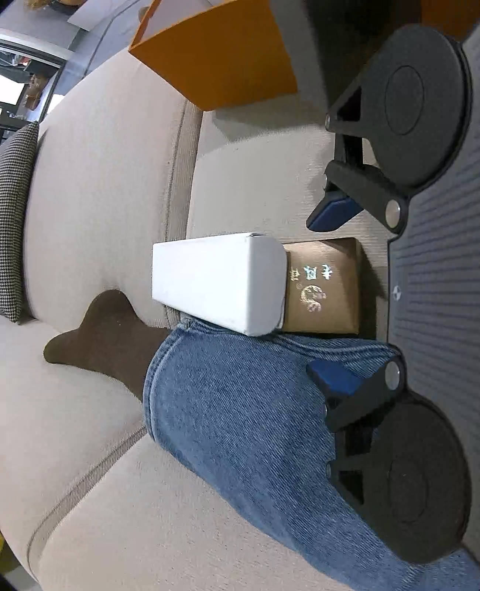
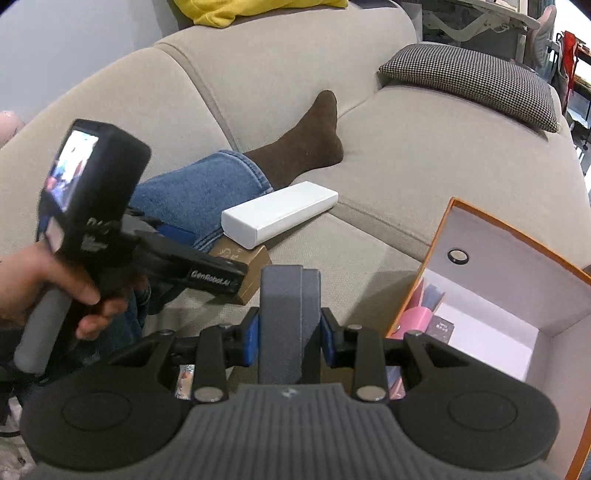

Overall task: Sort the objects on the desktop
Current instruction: 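Grasp the brown gold-printed box with the left tool while the right tool carries the gray box, then lower the gray box into the orange box with the right tool while the left tool carries the brown box, then lower the brown box into the orange box and open the left tool, then move both tools from the orange box to the items on the sofa cushion, then grasp the Vaseline tube with the right tool while the left tool grasps the white box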

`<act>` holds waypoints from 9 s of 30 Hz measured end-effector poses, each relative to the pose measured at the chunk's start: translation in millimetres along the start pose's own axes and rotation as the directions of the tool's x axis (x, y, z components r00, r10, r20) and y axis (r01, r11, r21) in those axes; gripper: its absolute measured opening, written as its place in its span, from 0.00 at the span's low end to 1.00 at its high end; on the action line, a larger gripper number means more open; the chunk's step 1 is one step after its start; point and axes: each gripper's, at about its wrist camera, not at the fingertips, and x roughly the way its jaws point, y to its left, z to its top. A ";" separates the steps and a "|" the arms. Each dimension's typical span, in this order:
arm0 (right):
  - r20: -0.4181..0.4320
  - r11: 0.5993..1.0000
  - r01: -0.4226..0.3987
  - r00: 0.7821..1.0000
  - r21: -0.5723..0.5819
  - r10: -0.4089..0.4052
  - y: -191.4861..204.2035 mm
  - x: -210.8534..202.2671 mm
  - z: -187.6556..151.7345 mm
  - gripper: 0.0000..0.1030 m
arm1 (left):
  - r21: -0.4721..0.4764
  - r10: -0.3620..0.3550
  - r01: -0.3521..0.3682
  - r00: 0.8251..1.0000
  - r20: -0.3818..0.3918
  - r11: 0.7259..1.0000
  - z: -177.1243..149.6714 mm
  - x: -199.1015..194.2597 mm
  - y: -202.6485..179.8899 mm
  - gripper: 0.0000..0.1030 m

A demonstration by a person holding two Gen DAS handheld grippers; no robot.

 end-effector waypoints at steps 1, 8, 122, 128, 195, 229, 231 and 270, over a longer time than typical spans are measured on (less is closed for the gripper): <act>0.007 1.000 -0.006 1.000 0.004 0.006 -1.7 -1.8 -0.2 0.34 | 0.008 0.004 -0.004 1.000 -0.003 1.000 1.0 2.7 -2.1 0.92; 0.072 0.998 -0.030 0.997 0.051 0.026 -12.7 -24.1 1.8 0.34 | -0.001 -0.048 0.048 0.997 -0.067 0.999 9.6 29.2 -3.3 0.86; -0.055 0.961 0.142 0.986 -0.237 -0.159 -137.6 -47.0 -64.0 0.61 | 0.405 -0.519 0.554 0.830 -0.203 0.727 64.4 -38.2 -237.8 0.67; -0.065 0.945 0.161 0.980 -0.285 -0.186 -135.6 -54.0 -65.9 0.60 | 0.366 -0.550 0.592 0.805 -0.221 0.719 71.2 -36.7 -231.7 0.70; -0.111 0.951 0.004 0.993 -0.310 -0.040 38.3 -48.1 22.1 0.62 | 0.152 -0.246 0.230 0.964 0.096 0.961 -39.9 -153.9 40.9 0.61; -0.201 0.958 -0.058 0.973 0.279 0.117 57.2 65.4 -61.4 0.15 | 0.079 -0.324 0.318 0.943 0.073 0.945 -77.9 -99.2 52.2 0.55; -0.185 0.961 -0.066 0.976 0.270 0.119 56.5 56.5 -62.2 0.13 | 0.084 -0.321 0.314 0.944 0.080 0.946 -73.0 -99.8 51.7 0.55; 0.019 0.991 0.054 0.998 0.127 -0.056 -33.5 26.5 11.8 0.12 | 0.158 -0.043 0.075 0.979 -0.197 0.985 97.4 86.8 -24.5 0.71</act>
